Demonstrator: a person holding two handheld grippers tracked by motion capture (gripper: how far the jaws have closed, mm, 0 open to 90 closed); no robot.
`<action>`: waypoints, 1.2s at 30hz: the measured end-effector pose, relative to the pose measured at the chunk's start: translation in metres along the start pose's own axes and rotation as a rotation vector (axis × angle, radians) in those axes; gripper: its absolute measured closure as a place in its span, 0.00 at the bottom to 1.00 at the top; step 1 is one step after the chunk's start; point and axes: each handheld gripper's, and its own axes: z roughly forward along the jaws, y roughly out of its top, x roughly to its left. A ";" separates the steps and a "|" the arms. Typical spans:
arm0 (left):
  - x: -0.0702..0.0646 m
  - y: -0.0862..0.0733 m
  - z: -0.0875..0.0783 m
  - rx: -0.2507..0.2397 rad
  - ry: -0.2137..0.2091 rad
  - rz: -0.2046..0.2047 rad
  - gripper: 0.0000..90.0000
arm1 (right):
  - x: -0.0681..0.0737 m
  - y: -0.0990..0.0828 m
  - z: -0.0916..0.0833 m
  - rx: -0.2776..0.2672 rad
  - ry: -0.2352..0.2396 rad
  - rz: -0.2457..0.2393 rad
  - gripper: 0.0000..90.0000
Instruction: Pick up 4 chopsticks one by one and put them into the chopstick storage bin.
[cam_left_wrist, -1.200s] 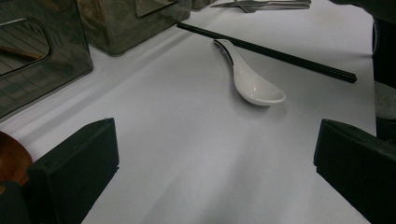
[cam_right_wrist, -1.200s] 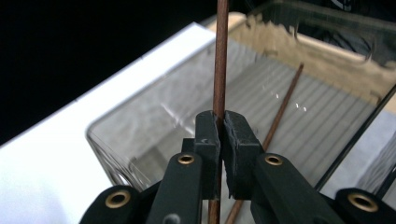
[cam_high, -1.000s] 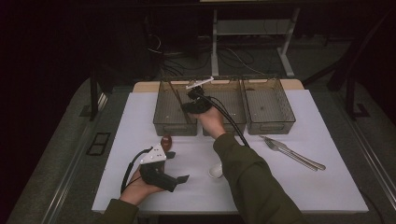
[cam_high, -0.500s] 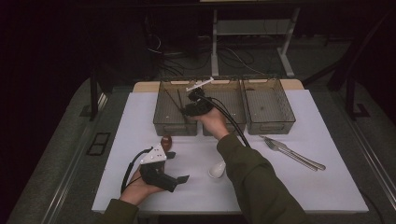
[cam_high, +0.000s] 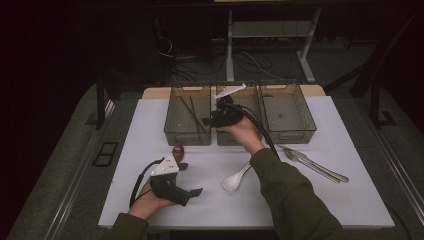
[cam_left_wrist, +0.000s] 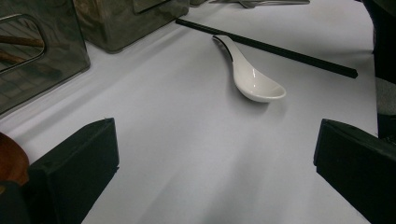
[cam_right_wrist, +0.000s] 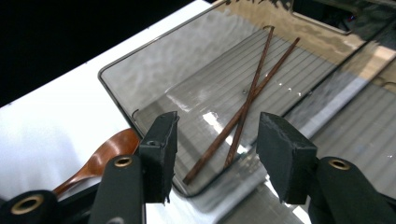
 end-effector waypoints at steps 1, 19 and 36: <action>0.000 0.000 0.000 0.003 0.002 0.001 0.00 | -0.001 -0.001 -0.005 -0.006 0.002 0.000 0.52; 0.000 0.000 0.000 0.010 0.005 0.004 0.00 | -0.007 -0.038 -0.078 -0.048 0.030 0.003 0.49; 0.000 0.000 0.001 0.012 0.011 0.003 0.00 | -0.012 -0.105 -0.125 0.049 -0.016 0.004 0.49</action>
